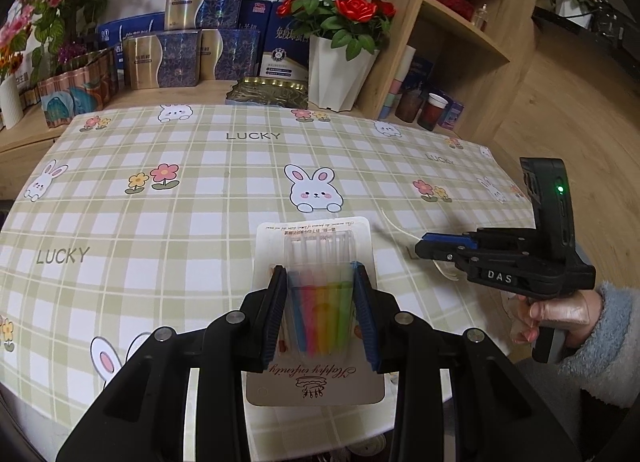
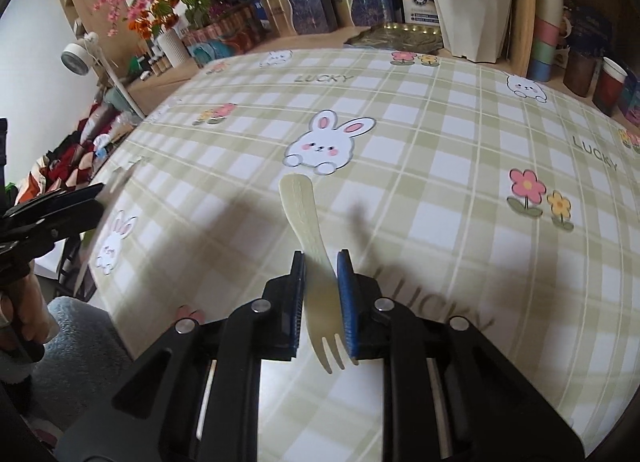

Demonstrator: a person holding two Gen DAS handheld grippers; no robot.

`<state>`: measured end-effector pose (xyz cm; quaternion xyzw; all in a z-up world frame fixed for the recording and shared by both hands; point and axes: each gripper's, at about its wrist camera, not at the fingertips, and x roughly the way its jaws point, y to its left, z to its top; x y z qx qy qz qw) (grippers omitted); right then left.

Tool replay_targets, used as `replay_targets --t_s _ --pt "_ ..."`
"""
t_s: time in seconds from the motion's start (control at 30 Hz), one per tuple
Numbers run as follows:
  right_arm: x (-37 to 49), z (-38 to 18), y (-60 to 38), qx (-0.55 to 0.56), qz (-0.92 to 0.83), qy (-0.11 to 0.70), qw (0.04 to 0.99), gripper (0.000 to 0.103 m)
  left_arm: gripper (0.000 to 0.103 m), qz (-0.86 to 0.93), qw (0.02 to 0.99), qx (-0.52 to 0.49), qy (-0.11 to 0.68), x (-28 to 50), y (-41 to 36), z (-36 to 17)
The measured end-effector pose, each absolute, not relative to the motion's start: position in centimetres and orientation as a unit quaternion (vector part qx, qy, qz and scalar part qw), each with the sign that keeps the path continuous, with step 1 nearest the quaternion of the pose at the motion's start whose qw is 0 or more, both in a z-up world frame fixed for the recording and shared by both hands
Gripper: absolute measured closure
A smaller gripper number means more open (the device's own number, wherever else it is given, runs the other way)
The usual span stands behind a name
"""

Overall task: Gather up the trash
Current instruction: 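Carry the fork to the bin and open the right gripper while the left holds the card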

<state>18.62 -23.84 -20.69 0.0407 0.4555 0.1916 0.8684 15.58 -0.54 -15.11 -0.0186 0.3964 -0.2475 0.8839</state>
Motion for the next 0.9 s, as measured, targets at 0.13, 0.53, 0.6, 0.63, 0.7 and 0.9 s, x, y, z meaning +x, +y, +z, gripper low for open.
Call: replay_targets --t_s 0.13,0.53,0.6,0.63,0.7,0.9 --pt "15.6 -19.9 -23.3 0.058 0.197 0.443 0.873 0.083 0.07 -0.252 0.884 -0.016 0.394 13.8 0.0 -14.6" --pt "6.2 -18.8 -20.7 0.069 0.215 0.429 0.874 0.083 0.07 -0.267 0.886 -0.024 0.38 6.6 2.3 -12.8" --pt "4.9 -19.2 -20.2 0.07 0.22 0.433 0.871 0.083 0.07 -0.269 0.885 -0.026 0.379 5.6 2.6 -12.8" --pt "4.0 -19.5 -19.8 0.068 0.224 0.437 0.869 0.083 0.07 -0.269 0.885 -0.027 0.378 5.0 2.8 -12.8" --pt "2.9 -20.2 -19.4 0.068 0.228 0.444 0.864 0.083 0.07 -0.269 0.886 -0.028 0.378 4.0 3.1 -12.8" --pt "0.5 -24.1 -18.3 0.077 0.226 0.489 0.839 0.083 0.07 -0.272 0.881 -0.037 0.386 1.9 3.4 -13.8"
